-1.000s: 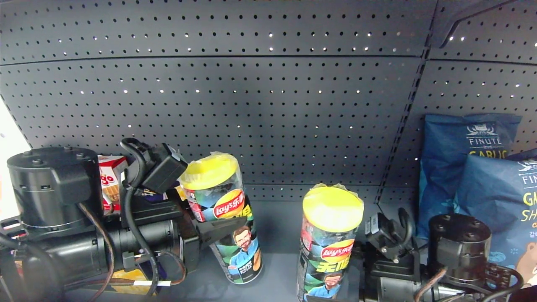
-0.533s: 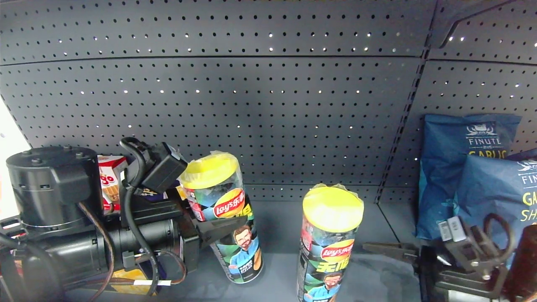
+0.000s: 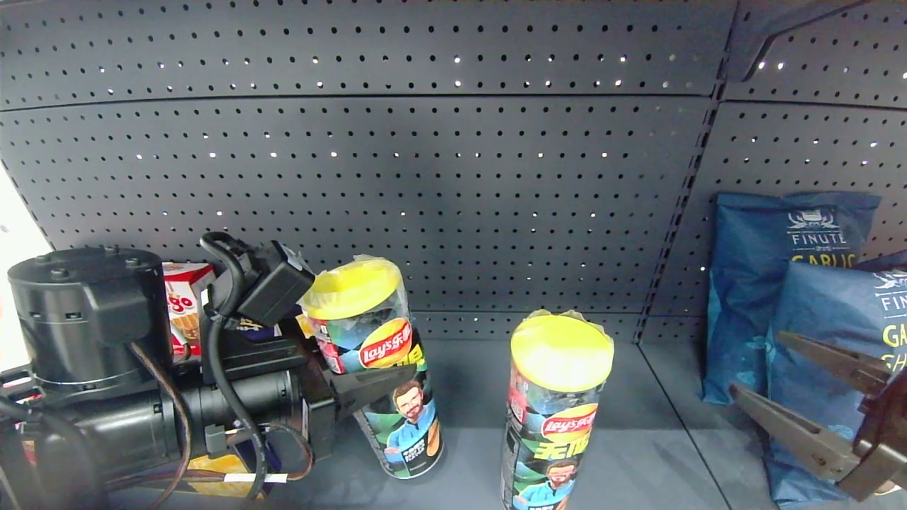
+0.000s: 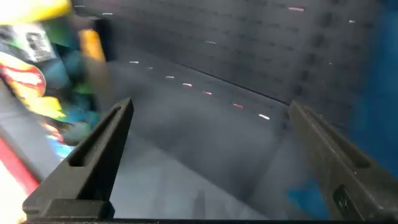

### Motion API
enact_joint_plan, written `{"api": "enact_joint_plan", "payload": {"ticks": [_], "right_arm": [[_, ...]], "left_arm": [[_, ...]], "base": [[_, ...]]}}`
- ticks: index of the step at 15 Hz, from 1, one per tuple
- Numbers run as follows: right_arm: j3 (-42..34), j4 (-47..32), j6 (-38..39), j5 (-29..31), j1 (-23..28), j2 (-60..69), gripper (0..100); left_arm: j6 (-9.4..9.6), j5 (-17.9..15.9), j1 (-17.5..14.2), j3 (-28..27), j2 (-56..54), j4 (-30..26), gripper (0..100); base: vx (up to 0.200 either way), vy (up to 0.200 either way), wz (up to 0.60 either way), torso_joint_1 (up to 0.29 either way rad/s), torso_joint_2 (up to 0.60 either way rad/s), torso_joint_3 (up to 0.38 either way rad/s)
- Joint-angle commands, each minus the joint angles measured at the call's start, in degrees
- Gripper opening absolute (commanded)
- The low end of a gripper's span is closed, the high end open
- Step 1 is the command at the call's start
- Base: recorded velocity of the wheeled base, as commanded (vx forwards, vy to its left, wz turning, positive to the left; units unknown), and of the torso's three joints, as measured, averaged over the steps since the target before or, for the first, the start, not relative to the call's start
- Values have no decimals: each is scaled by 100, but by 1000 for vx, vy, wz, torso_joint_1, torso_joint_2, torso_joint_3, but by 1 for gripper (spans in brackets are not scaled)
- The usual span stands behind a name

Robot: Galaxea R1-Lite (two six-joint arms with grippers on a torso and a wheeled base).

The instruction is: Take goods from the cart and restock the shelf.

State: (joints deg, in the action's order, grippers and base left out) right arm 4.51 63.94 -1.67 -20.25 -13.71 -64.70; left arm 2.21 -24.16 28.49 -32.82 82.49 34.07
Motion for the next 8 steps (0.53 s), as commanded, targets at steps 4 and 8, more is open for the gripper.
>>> {"api": "enact_joint_plan", "payload": {"ticks": [4, 8], "right_arm": [[-442, -2333, 9, 619, 835, 2884, 100], [-442, -4381, 44, 873, 1310, 5002, 100]], "left_arm": [[17, -1, 78, -32, -14, 12, 0], [184, 17, 113, -14, -67, -6, 0]], "base": [[0, 0, 0, 0, 0, 0], [0, 0, 0, 0, 0, 0]]}}
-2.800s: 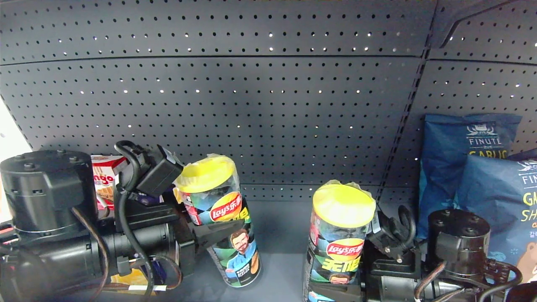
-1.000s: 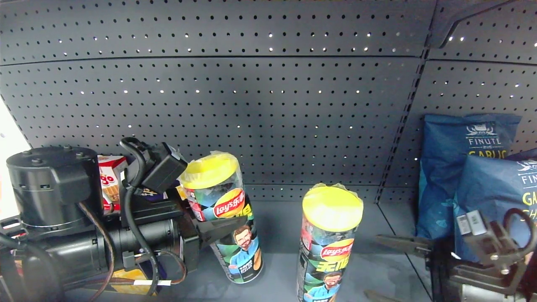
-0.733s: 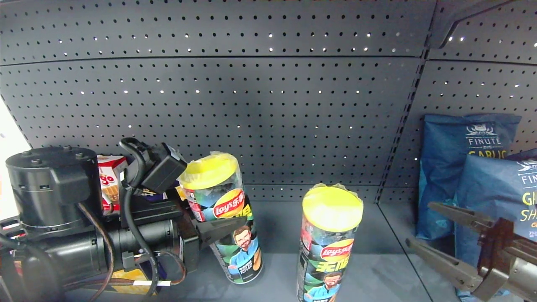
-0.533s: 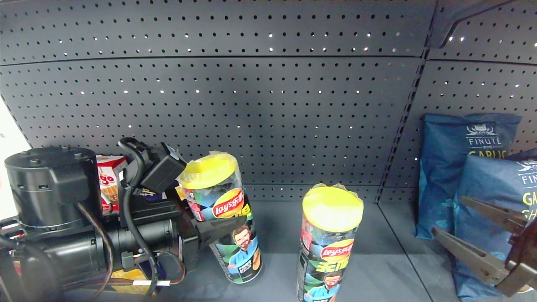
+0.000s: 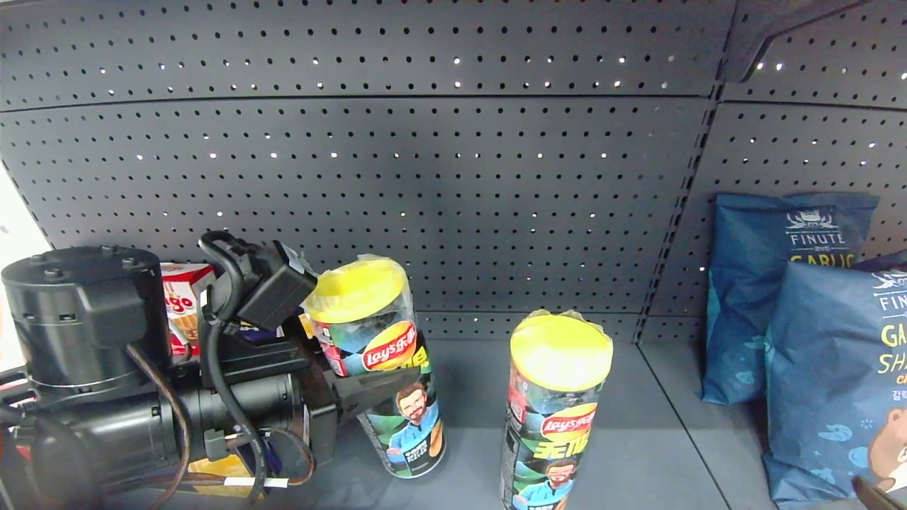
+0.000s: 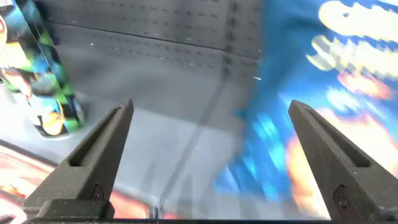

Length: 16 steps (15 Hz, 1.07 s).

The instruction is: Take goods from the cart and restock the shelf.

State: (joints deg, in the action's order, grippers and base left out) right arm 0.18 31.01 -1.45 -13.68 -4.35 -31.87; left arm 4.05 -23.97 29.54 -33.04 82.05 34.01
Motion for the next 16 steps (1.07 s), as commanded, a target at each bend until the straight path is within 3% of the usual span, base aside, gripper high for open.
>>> {"api": "enact_joint_plan", "payload": {"ticks": [1, 2, 3, 5, 9, 13, 15, 16], "right_arm": [[-9, -1660, 119, 287, 558, 2299, 100], [-18, -2442, 198, 735, 734, 2835, 100], [-18, -2398, 215, 1315, 725, 2791, 100], [-18, -2697, 233, 1684, 725, 2791, 100], [-18, -2697, 321, 1640, 725, 2791, 100], [-9, -2715, 259, 665, 725, 2791, 100], [-9, -2723, 259, 1007, 734, 2791, 100], [-9, -2723, 251, 1834, 734, 2791, 100]], "left_arm": [[0, 6, 8, 8, -32, 0, 0], [0, 15, 8, 8, -49, 0, 0], [0, 15, 8, 25, -146, -9, 0], [8, 59, 8, 78, -269, -44, 0], [0, 94, -1, 333, -515, -53, 0], [0, 94, -9, 368, -621, -61, 0], [0, 94, -18, 368, -629, -61, 0], [0, 94, -36, 368, -638, -61, 0]], "base": [[0, 0, 0, 0, 0, 0], [0, 0, 0, 0, 0, 0], [0, 0, 0, 0, 0, 0], [0, 0, 0, 0, 0, 0], [0, 0, 0, 0, 0, 0], [0, 0, 0, 0, 0, 0], [0, 0, 0, 0, 0, 0], [0, 0, 0, 0, 0, 0]]}}
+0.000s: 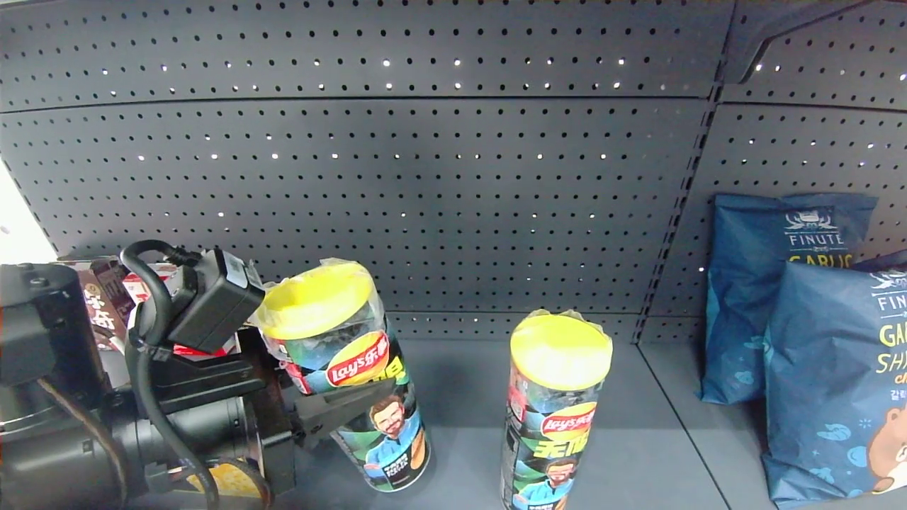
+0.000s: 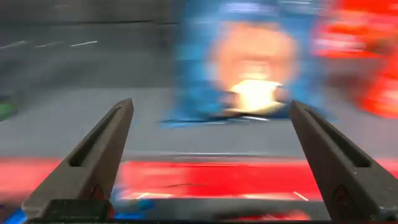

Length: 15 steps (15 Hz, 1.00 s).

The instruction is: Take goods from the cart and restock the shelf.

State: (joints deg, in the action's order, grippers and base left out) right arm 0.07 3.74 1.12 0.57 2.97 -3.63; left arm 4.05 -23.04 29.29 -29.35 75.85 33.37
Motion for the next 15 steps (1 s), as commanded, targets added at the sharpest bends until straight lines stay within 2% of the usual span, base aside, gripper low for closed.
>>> {"api": "enact_joint_plan", "payload": {"ticks": [1, 3, 4, 5, 6, 10, 15], "right_arm": [[-7, -14, -33, 830, -7, -32, 100], [-7, -31, -42, 769, -34, -23, 100], [-7, -31, -15, 329, -210, 100, 100], [-7, -31, -15, 329, -210, 100, 100], [19, -480, -68, -13, -306, 363, 100], [-7, -365, -77, -31, -306, 363, 100], [-7, -365, -77, -31, -306, 363, 100]], "left_arm": [[0, 1, -11, 0, -9, 3, 0], [0, -8, -11, -70, 44, 3, 0], [0, -25, -3, -229, 237, 3, 0], [0, -25, -3, -229, 237, 3, 0], [0, -34, 6, -589, 536, 3, 0], [0, -60, -3, -1160, 1063, 3, 0], [8, -148, -55, -1371, 1441, 21, 0]], "base": [[0, 0, 0, 0, 0, 0], [0, 0, 0, 0, 0, 0], [0, 0, 0, 0, 0, 0], [0, 0, 0, 0, 0, 0], [0, 0, 0, 0, 0, 0], [0, 0, 0, 0, 0, 0], [0, 0, 0, 0, 0, 0]]}}
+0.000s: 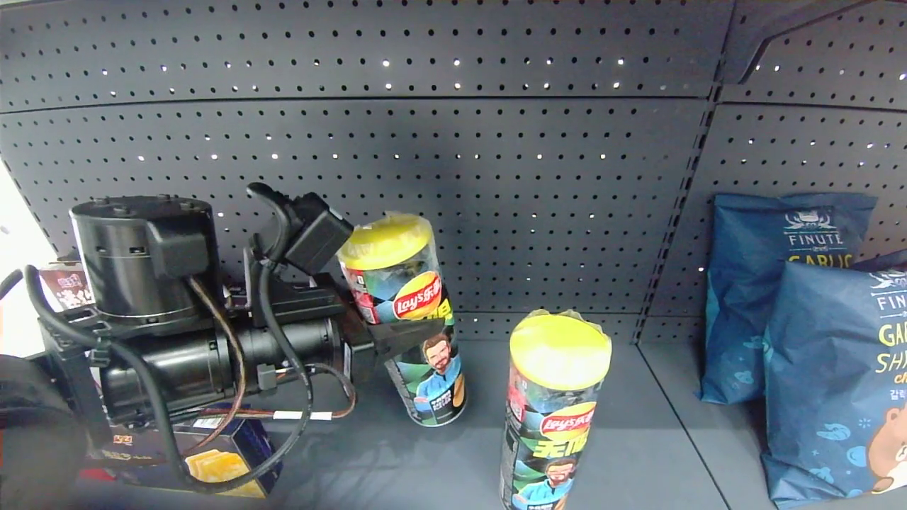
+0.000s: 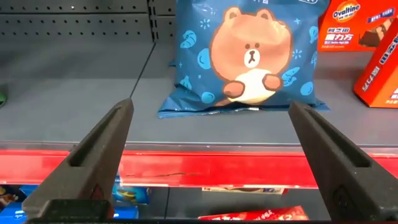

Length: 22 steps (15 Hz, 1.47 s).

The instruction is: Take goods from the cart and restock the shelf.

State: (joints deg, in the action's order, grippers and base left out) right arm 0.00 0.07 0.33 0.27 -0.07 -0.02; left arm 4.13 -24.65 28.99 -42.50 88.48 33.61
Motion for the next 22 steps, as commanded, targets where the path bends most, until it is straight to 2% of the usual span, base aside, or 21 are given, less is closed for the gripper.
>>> {"api": "enact_joint_plan", "payload": {"ticks": [1, 4, 6, 8, 9, 10, 12, 14, 15, 16, 22], "right_arm": [[0, 1, 2, 0, -1, 2, 100], [0, 1, 2, 0, -1, 2, 100], [0, 1, 2, 0, -1, 2, 100], [0, 1, 2, 0, -1, 2, 100], [0, 1, 2, 0, -1, 2, 100], [0, 1, 2, 0, -1, 2, 100], [0, 1, 2, 0, -1, 2, 100], [0, 1, 2, 0, -1, 2, 100], [0, 1, 2, 0, -1, 2, 100], [0, 1, 2, -9, -1, 2, 100], [0, 1, 2, 0, -1, 2, 100]], "left_arm": [[0, -58, -86, -136, 178, -12, 0], [17, -277, -280, -356, 205, -12, 0], [61, -435, -579, -558, 363, -30, 0], [70, -761, -904, -936, 407, -373, 0], [79, -849, -957, -1103, 460, -636, 0], [167, -1253, -957, -1367, 583, -1032, 0], [220, -1604, -877, -1657, 917, -1076, 0], [220, -1613, -807, -1859, 1145, -1085, 0], [211, -1613, -807, -2202, 1479, -1093, 0], [220, -1604, -790, -2289, 1593, -1085, 0], [220, -1596, -667, -2518, 2156, -1049, 0]], "base": [[0, 0, 0, 0, 0, 0], [0, 0, 0, 0, 0, 0], [0, 0, 0, 0, 0, 0], [0, 0, 0, 0, 0, 0], [0, 0, 0, 0, 0, 0], [0, 0, 0, 0, 0, 0], [0, 0, 0, 0, 0, 0], [0, 0, 0, 0, 0, 0], [0, 0, 0, 0, 0, 0], [0, 0, 0, 0, 0, 0], [0, 0, 0, 0, 0, 0]]}}
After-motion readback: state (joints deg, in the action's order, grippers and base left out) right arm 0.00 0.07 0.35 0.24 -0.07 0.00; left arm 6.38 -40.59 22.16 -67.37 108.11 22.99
